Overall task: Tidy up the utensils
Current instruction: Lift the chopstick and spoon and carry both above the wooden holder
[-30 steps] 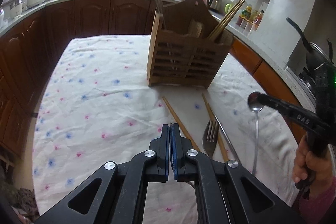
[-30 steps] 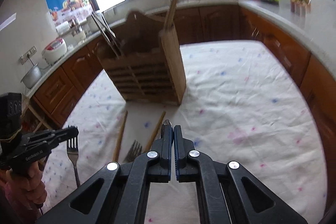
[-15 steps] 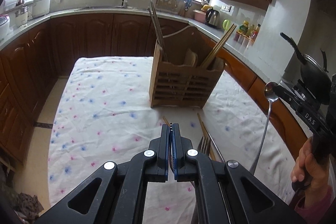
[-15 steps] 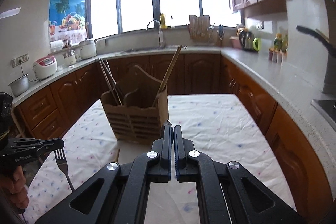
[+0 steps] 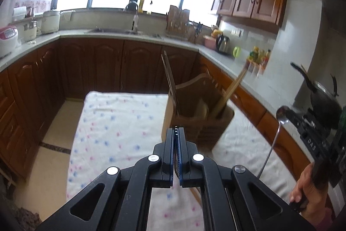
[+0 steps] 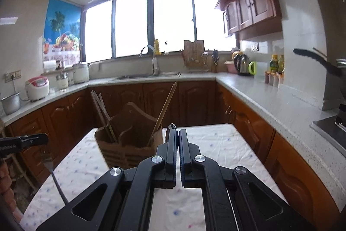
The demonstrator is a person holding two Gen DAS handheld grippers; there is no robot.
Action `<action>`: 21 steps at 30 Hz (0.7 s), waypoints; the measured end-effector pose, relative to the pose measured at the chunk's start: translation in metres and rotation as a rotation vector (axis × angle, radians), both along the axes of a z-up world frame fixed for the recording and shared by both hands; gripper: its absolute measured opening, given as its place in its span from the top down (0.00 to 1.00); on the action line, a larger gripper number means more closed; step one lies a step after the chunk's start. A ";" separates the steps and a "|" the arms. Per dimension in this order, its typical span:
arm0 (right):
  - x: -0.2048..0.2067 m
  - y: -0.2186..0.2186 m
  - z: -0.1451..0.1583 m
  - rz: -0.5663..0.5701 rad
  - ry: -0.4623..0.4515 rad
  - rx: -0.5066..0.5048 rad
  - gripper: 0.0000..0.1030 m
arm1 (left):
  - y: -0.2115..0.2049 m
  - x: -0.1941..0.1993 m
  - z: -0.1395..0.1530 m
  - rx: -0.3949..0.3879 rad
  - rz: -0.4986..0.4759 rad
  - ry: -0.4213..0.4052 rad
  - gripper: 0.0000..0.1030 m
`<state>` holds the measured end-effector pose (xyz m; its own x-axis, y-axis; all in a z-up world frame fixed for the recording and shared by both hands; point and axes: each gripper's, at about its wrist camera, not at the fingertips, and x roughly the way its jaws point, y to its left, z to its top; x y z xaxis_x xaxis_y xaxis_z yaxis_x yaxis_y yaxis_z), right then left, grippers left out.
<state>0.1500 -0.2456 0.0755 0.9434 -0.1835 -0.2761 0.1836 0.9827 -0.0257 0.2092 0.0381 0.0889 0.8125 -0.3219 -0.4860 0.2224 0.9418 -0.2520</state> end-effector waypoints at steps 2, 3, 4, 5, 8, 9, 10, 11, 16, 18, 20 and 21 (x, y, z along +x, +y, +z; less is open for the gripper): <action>0.001 0.000 0.005 -0.013 -0.031 -0.007 0.98 | 0.004 0.002 0.006 -0.012 0.013 -0.024 0.99; 0.003 -0.001 0.008 -0.020 -0.048 -0.011 0.98 | 0.006 0.003 0.011 -0.018 0.022 -0.039 0.99; 0.004 -0.001 0.010 -0.027 -0.061 -0.017 0.98 | 0.007 0.005 0.015 -0.022 0.030 -0.053 0.99; 0.006 -0.001 0.013 -0.034 -0.075 -0.024 0.98 | 0.007 0.006 0.017 -0.024 0.034 -0.063 0.99; 0.011 -0.001 0.021 -0.048 -0.119 -0.047 0.98 | 0.008 0.013 0.026 -0.032 0.055 -0.100 0.99; 0.013 0.000 0.022 -0.048 -0.127 -0.051 0.98 | 0.008 0.014 0.026 -0.034 0.060 -0.107 0.99; 0.016 0.000 0.024 -0.047 -0.138 -0.056 0.98 | 0.009 0.017 0.029 -0.038 0.068 -0.118 0.99; 0.019 0.001 0.027 -0.045 -0.152 -0.060 0.98 | 0.008 0.020 0.029 -0.040 0.072 -0.126 0.99; 0.036 0.003 0.031 -0.050 -0.192 -0.083 0.98 | 0.005 0.040 0.026 -0.046 0.099 -0.162 0.99; 0.045 0.002 0.031 -0.053 -0.199 -0.093 0.98 | 0.002 0.048 0.023 -0.046 0.109 -0.170 0.99; 0.054 0.002 0.030 -0.062 -0.209 -0.107 0.98 | -0.001 0.057 0.021 -0.046 0.117 -0.176 0.99; 0.057 0.002 0.030 -0.066 -0.214 -0.112 0.98 | -0.002 0.059 0.019 -0.044 0.121 -0.181 0.99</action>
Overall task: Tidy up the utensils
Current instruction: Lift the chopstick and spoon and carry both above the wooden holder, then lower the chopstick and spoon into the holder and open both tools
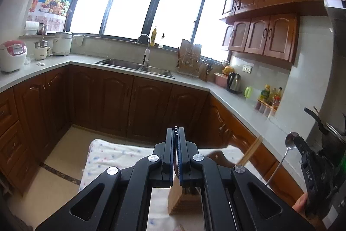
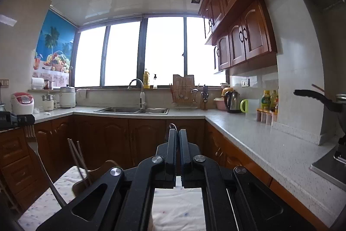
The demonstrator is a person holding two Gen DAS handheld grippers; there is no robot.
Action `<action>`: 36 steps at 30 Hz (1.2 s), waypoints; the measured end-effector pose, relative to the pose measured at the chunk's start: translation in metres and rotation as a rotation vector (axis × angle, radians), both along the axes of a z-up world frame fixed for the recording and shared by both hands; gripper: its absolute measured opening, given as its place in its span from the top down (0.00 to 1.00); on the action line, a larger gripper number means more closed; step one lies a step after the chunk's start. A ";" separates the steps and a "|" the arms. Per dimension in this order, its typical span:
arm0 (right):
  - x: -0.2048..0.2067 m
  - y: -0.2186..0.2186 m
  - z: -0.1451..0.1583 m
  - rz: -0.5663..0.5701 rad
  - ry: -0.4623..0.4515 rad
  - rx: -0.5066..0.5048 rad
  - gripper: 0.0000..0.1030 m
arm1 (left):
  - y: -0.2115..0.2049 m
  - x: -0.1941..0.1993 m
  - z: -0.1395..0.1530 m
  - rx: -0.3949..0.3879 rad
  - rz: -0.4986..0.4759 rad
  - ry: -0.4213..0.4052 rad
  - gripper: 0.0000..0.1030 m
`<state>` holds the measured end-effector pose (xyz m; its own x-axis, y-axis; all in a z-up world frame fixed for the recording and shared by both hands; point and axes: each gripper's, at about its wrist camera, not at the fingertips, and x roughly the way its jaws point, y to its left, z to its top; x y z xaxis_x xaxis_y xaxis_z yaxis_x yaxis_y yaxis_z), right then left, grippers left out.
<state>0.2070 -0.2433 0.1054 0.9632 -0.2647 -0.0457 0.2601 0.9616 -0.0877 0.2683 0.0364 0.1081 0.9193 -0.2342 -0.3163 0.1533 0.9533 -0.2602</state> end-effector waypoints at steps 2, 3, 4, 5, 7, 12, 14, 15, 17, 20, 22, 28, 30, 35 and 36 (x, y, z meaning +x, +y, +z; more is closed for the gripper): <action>0.006 0.000 0.001 -0.013 -0.014 -0.011 0.98 | -0.003 0.007 -0.002 0.008 0.012 -0.011 0.99; 0.008 0.000 0.001 -0.018 -0.019 -0.017 0.98 | -0.004 0.009 -0.003 0.012 0.015 -0.015 0.99; 0.011 -0.001 0.001 -0.024 -0.027 -0.023 0.98 | -0.007 0.011 -0.004 0.018 0.021 -0.021 0.99; 0.014 -0.001 0.001 -0.029 -0.035 -0.029 0.98 | -0.010 0.014 -0.006 0.024 0.026 -0.028 0.99; 0.019 0.000 0.000 -0.042 -0.051 -0.046 0.98 | -0.016 0.018 -0.009 0.033 0.038 -0.037 0.99; 0.031 0.014 -0.006 -0.059 -0.083 -0.130 0.98 | -0.032 0.031 -0.025 0.053 0.062 -0.050 0.99; 0.037 0.021 -0.013 -0.058 -0.082 -0.162 0.98 | -0.038 0.033 -0.031 0.067 0.071 -0.052 0.99; 0.039 0.025 -0.018 -0.054 -0.081 -0.177 0.98 | -0.042 0.034 -0.037 0.082 0.078 -0.057 0.99; 0.042 0.032 -0.027 -0.047 -0.077 -0.201 0.98 | -0.047 0.035 -0.046 0.101 0.089 -0.060 0.99; 0.044 0.038 -0.041 -0.036 -0.063 -0.219 0.98 | -0.052 0.035 -0.056 0.096 0.077 -0.046 0.99; 0.046 0.039 -0.048 -0.026 -0.047 -0.213 0.98 | -0.055 0.039 -0.063 0.100 0.068 -0.030 0.99; 0.048 0.037 -0.060 0.010 -0.001 -0.178 0.98 | -0.059 0.047 -0.072 0.144 0.055 0.000 0.99; 0.049 0.036 -0.064 0.024 0.017 -0.166 0.98 | -0.061 0.050 -0.073 0.158 0.055 0.014 0.99; 0.049 0.034 -0.068 0.060 0.068 -0.146 0.97 | -0.070 0.049 -0.068 0.197 0.016 0.001 0.99; 0.051 0.033 -0.070 0.067 0.088 -0.140 0.97 | -0.069 0.047 -0.069 0.206 0.008 0.003 0.99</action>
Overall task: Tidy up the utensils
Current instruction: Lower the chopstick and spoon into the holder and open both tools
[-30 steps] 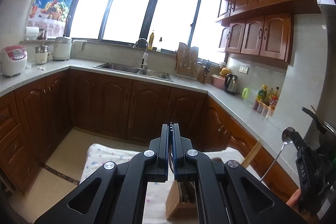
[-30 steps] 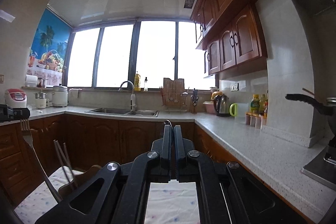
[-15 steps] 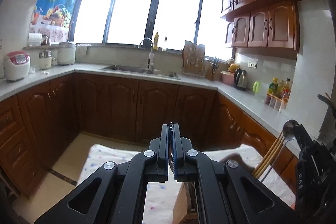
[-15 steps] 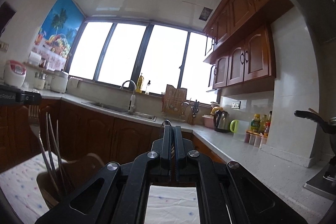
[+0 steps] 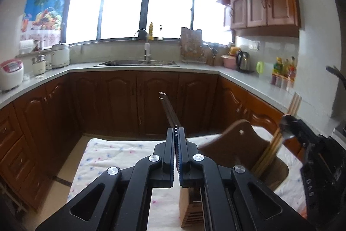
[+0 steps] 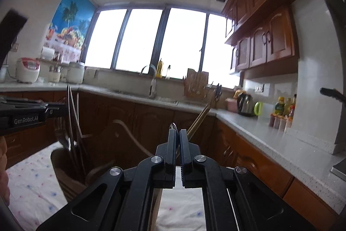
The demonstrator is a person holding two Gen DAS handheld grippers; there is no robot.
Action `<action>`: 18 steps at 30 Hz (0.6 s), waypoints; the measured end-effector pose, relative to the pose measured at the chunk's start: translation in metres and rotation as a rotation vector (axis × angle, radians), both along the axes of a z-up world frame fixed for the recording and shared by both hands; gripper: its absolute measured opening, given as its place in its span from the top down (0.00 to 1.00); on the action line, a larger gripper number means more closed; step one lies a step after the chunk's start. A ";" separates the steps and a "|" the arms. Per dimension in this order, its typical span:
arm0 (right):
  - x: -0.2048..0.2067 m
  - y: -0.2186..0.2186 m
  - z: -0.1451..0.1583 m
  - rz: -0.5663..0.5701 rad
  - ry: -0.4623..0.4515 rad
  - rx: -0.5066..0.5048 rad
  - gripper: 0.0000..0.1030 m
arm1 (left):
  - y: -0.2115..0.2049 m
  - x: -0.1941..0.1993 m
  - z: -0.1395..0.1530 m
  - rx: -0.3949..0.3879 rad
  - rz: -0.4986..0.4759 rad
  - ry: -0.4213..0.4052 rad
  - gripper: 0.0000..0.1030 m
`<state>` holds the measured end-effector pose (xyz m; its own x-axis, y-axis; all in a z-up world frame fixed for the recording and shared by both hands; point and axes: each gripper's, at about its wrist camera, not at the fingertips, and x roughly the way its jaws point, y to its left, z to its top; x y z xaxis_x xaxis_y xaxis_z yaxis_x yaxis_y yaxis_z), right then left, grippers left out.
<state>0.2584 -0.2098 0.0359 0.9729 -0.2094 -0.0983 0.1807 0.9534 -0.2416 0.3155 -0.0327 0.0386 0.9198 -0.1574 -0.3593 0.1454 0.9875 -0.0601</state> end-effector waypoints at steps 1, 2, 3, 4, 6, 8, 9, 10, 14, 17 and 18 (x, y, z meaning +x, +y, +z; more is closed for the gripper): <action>0.002 -0.002 -0.001 0.008 0.014 0.008 0.97 | -0.001 0.000 0.000 0.010 -0.009 0.001 0.99; 0.002 -0.003 -0.002 0.009 0.022 0.014 0.98 | -0.003 0.002 0.000 0.020 -0.026 0.011 0.99; 0.001 -0.004 -0.002 0.009 0.025 0.015 0.98 | -0.004 0.003 0.001 0.027 -0.038 0.020 0.98; 0.001 -0.005 -0.001 0.009 0.035 0.020 0.98 | -0.004 0.004 0.001 0.032 -0.045 0.026 0.98; 0.002 -0.008 0.000 0.013 0.051 0.040 0.98 | 0.000 0.006 0.003 0.046 -0.045 0.034 0.98; 0.003 -0.011 0.000 0.013 0.063 0.050 0.98 | 0.001 0.007 0.002 0.044 -0.044 0.046 0.98; 0.002 -0.011 -0.001 0.012 0.069 0.054 0.97 | 0.003 0.009 0.004 0.036 -0.045 0.051 0.97; 0.002 -0.012 -0.001 0.012 0.072 0.060 0.97 | 0.004 0.010 0.006 0.030 -0.047 0.055 0.97; 0.003 -0.018 -0.001 0.016 0.093 0.093 0.94 | 0.007 0.014 0.011 0.018 -0.047 0.074 0.96; 0.002 -0.022 0.000 0.018 0.113 0.121 0.94 | 0.007 0.015 0.014 0.012 -0.052 0.099 0.78; 0.003 -0.024 0.001 0.017 0.123 0.135 0.92 | 0.007 0.016 0.016 0.010 -0.046 0.096 0.71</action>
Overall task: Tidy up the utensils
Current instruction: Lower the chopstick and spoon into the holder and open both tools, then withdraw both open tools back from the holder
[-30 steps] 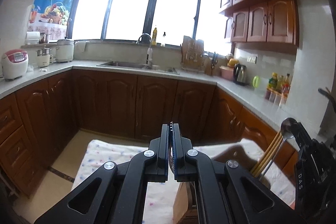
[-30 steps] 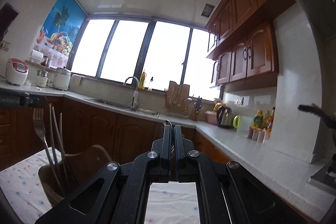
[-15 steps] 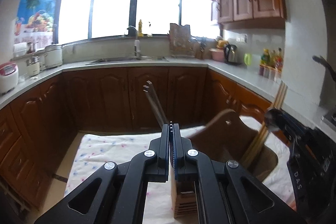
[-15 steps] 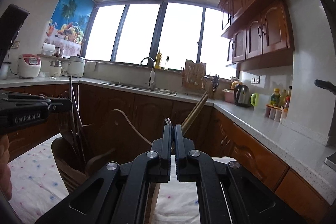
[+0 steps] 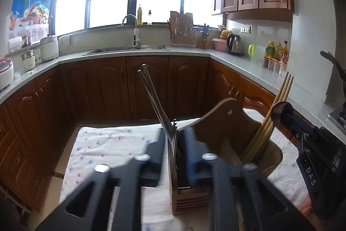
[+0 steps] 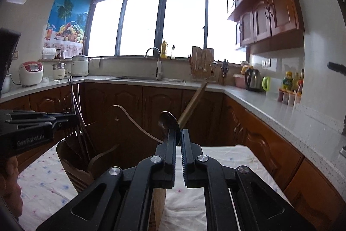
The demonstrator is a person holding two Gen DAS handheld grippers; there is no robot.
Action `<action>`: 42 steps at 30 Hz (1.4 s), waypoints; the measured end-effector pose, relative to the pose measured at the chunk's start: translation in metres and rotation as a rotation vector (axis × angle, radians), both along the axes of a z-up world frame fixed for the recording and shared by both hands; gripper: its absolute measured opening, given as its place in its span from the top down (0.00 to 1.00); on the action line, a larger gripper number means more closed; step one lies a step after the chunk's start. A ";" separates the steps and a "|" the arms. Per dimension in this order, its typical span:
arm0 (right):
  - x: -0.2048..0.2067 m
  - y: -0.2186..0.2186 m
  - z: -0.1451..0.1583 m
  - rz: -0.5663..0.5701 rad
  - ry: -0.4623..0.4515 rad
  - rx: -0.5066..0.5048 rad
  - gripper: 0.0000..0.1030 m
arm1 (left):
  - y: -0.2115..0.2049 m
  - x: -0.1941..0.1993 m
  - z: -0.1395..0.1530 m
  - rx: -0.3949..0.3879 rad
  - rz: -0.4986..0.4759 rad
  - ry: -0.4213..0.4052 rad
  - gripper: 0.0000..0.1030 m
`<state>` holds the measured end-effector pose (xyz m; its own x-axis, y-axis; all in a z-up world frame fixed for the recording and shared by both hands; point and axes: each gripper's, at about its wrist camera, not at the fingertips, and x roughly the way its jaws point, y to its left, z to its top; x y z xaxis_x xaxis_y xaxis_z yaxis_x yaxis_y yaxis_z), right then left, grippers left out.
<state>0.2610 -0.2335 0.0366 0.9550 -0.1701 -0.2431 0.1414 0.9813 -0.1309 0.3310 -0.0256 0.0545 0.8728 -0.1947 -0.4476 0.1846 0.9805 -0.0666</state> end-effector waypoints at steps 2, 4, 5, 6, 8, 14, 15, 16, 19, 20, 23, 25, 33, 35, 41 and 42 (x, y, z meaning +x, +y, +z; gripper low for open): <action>0.000 -0.008 0.001 0.005 0.022 0.050 0.84 | 0.002 -0.002 0.004 -0.009 0.007 -0.008 0.68; -0.003 -0.015 0.003 0.007 0.020 0.092 0.75 | 0.004 -0.005 0.005 -0.017 0.010 -0.006 0.66; -0.005 -0.017 0.004 0.010 0.018 0.110 0.70 | 0.006 -0.006 0.008 -0.022 0.018 -0.006 0.64; -0.007 -0.019 0.004 0.013 0.019 0.127 0.67 | 0.007 -0.008 0.007 -0.023 0.023 -0.006 0.61; -0.009 -0.025 0.006 0.034 0.028 0.176 0.64 | 0.010 -0.012 0.006 -0.022 0.040 -0.005 0.53; -0.017 -0.035 0.005 0.046 0.047 0.255 0.51 | 0.018 -0.035 0.003 -0.048 0.067 -0.017 0.33; -0.019 -0.036 0.005 0.049 0.050 0.269 0.43 | 0.019 -0.040 0.000 -0.048 0.074 -0.016 0.21; -0.021 -0.037 0.005 0.056 0.060 0.292 0.36 | 0.020 -0.045 0.001 -0.044 0.091 -0.012 0.15; -0.027 -0.039 0.006 0.088 0.084 0.361 0.12 | 0.026 -0.056 -0.003 -0.058 0.117 -0.010 0.01; -0.030 -0.038 0.007 0.092 0.088 0.373 0.09 | 0.026 -0.060 -0.004 -0.064 0.115 -0.006 0.01; -0.042 -0.034 0.007 0.107 0.096 0.388 0.06 | 0.029 -0.071 -0.009 -0.082 0.117 0.030 0.01; -0.050 -0.030 0.008 0.122 0.095 0.394 0.05 | 0.033 -0.080 -0.011 -0.098 0.125 0.047 0.01; -0.085 -0.012 0.010 0.178 0.100 0.405 0.04 | 0.053 -0.114 -0.004 -0.140 0.147 0.078 0.01; -0.094 -0.010 0.010 0.186 0.104 0.406 0.04 | 0.054 -0.124 -0.001 -0.147 0.148 0.081 0.01; -0.125 0.000 -0.003 0.184 0.105 0.403 0.04 | 0.060 -0.158 -0.007 -0.165 0.145 0.083 0.01; -0.129 0.001 -0.005 0.182 0.111 0.403 0.04 | 0.060 -0.164 -0.009 -0.161 0.144 0.084 0.01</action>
